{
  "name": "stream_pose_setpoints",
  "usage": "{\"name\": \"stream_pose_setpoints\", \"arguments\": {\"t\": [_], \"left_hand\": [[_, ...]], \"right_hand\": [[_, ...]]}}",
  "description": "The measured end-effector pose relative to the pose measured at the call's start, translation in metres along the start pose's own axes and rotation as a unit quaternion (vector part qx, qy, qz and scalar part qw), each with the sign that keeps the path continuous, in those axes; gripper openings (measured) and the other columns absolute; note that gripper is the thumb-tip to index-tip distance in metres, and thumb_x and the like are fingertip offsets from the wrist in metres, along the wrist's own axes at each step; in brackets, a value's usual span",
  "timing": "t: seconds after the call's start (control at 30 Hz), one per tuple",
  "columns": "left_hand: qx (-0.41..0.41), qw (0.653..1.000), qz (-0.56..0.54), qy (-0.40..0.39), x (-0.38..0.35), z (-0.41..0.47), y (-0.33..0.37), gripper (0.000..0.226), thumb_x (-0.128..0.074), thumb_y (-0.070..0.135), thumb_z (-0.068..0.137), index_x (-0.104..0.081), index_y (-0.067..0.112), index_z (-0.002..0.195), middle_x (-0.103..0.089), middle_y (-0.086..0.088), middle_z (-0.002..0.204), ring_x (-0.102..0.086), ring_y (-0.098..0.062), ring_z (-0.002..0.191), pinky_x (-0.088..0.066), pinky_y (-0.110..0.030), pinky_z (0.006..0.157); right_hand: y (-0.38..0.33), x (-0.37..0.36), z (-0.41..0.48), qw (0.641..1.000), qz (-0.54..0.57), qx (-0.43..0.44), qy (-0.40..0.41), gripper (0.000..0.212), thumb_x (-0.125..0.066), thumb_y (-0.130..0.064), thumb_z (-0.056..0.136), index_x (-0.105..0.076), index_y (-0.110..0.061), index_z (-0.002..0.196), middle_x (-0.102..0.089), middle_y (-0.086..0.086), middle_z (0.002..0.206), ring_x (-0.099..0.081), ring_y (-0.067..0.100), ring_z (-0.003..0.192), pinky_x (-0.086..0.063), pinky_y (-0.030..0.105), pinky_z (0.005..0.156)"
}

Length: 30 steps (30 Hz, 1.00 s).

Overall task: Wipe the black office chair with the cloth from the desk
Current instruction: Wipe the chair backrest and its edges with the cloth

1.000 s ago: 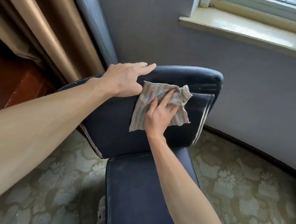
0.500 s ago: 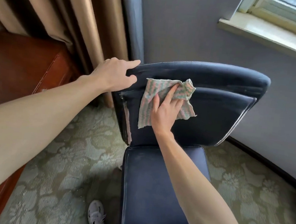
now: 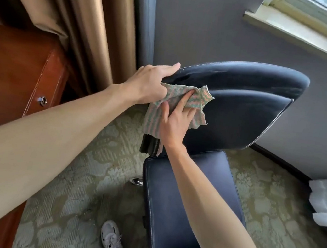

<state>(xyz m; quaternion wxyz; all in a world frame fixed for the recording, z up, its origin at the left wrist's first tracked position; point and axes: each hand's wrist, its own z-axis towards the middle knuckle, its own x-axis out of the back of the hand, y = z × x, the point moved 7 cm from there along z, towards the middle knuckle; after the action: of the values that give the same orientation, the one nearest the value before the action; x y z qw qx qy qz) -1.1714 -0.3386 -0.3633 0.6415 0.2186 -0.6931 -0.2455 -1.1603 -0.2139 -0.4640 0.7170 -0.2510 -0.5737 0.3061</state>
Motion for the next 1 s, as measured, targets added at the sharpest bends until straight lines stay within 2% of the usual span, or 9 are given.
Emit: {"name": "stream_pose_setpoints", "arguments": {"t": [0.13, 0.27, 0.47, 0.63, 0.7, 0.8, 0.9, 1.0], "left_hand": [[-0.005, 1.000, -0.013, -0.007, 0.000, -0.005, -0.005, 0.087, -0.044, 0.005, 0.067, -0.033, 0.030, 0.150, -0.037, 0.010, 0.152, -0.035, -0.018, 0.140, -0.030, -0.027, 0.112], [0.004, 1.000, -0.022, 0.003, 0.000, -0.008, -0.009, 0.085, -0.045, 0.006, 0.068, -0.034, 0.030, 0.149, -0.039, 0.007, 0.151, -0.035, -0.017, 0.140, -0.030, -0.026, 0.112], [-0.016, 0.999, -0.006, 0.027, -0.008, -0.008, -0.009, 0.086, -0.050, 0.007, 0.070, -0.031, 0.029, 0.151, -0.036, 0.008, 0.154, -0.034, -0.017, 0.140, -0.027, -0.025, 0.110], [-0.045, 0.998, 0.036, 0.014, -0.012, 0.002, -0.010, 0.089, -0.048, 0.020, 0.067, -0.024, 0.033, 0.152, -0.034, 0.011, 0.154, -0.041, -0.026, 0.135, -0.036, -0.042, 0.108], [-0.060, 0.997, 0.044, 0.024, -0.014, 0.006, -0.010, 0.087, -0.046, 0.025, 0.069, -0.024, 0.031, 0.152, -0.036, 0.011, 0.152, -0.043, -0.028, 0.132, -0.038, -0.044, 0.106], [-0.084, 0.994, 0.053, 0.054, -0.021, 0.010, -0.004, 0.084, -0.044, 0.033, 0.071, -0.024, 0.029, 0.152, -0.038, 0.010, 0.150, -0.045, -0.030, 0.130, -0.037, -0.042, 0.106], [-0.107, 0.990, 0.044, 0.084, -0.026, 0.015, -0.004, 0.084, -0.043, 0.036, 0.071, -0.026, 0.028, 0.153, -0.038, 0.008, 0.151, -0.043, -0.029, 0.131, -0.035, -0.039, 0.107], [-0.146, 0.981, 0.049, 0.118, -0.031, 0.019, -0.003, 0.084, -0.043, 0.040, 0.072, -0.027, 0.023, 0.153, -0.036, 0.004, 0.153, -0.039, -0.026, 0.135, -0.029, -0.035, 0.110]], "right_hand": [[0.001, -0.009, -0.004, 1.000, 0.005, -0.018, -0.020, 0.078, -0.026, -0.058, 0.095, 0.031, -0.036, 0.143, -0.007, 0.025, 0.159, 0.001, 0.032, 0.147, -0.008, 0.051, 0.119], [0.004, -0.011, -0.007, 0.999, 0.019, -0.005, -0.033, 0.074, -0.027, -0.057, 0.096, 0.033, -0.048, 0.138, -0.007, 0.019, 0.160, -0.003, 0.032, 0.145, -0.007, 0.050, 0.119], [0.017, -0.011, -0.008, 0.997, -0.019, 0.073, -0.033, 0.072, -0.032, -0.052, 0.100, 0.025, -0.044, 0.143, 0.000, 0.008, 0.162, 0.002, 0.026, 0.146, -0.003, 0.043, 0.120], [0.023, -0.015, 0.000, 0.996, -0.010, 0.084, 0.007, 0.069, -0.028, -0.058, 0.098, 0.018, -0.046, 0.147, 0.000, -0.002, 0.161, -0.001, 0.025, 0.146, -0.005, 0.044, 0.119], [0.026, -0.017, 0.005, 0.995, -0.013, 0.099, 0.028, 0.068, -0.027, -0.059, 0.098, 0.017, -0.045, 0.148, 0.001, 0.002, 0.161, 0.000, 0.027, 0.147, -0.002, 0.043, 0.120], [0.031, -0.017, 0.008, 0.989, -0.012, 0.120, 0.082, 0.066, -0.029, -0.056, 0.099, 0.006, -0.039, 0.152, -0.005, 0.005, 0.162, -0.002, 0.027, 0.147, -0.001, 0.042, 0.120], [0.034, -0.013, 0.009, 0.973, -0.025, 0.180, 0.139, 0.058, -0.035, -0.044, 0.102, -0.016, -0.027, 0.154, -0.018, 0.005, 0.160, -0.003, 0.024, 0.147, 0.002, 0.037, 0.120], [0.032, -0.012, 0.008, 0.952, -0.027, 0.243, 0.185, 0.049, -0.042, -0.032, 0.102, -0.033, -0.022, 0.149, -0.025, -0.003, 0.156, 0.001, 0.011, 0.145, -0.001, 0.033, 0.119]]}}
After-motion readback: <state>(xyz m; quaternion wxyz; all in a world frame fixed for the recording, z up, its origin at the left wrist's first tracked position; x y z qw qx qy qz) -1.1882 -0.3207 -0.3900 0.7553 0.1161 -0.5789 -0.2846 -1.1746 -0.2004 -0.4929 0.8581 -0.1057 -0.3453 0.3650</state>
